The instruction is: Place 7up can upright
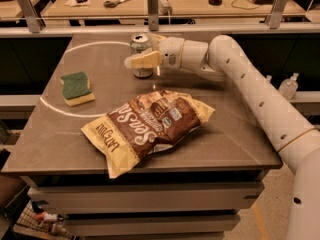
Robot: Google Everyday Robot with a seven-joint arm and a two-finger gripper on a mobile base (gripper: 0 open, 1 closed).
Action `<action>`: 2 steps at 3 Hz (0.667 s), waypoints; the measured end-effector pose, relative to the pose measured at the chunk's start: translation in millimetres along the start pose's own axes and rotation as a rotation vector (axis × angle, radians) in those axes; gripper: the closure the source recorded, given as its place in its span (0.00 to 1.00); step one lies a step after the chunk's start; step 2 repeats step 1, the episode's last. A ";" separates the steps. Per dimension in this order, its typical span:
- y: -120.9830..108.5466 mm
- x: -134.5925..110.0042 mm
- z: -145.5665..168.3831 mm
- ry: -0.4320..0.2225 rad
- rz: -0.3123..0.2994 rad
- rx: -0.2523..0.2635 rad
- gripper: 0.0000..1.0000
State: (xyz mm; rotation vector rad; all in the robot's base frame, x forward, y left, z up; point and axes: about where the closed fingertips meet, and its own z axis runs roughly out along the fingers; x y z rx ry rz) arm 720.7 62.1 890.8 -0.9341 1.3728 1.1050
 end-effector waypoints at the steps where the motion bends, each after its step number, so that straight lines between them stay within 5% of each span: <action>1: 0.1 0.0 0.1 0.000 0.000 0.000 0.00; 2: 0.1 0.0 0.1 0.000 0.000 0.000 0.00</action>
Offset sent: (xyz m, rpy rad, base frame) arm 0.0000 0.0000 0.0000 0.0000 0.0000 0.0000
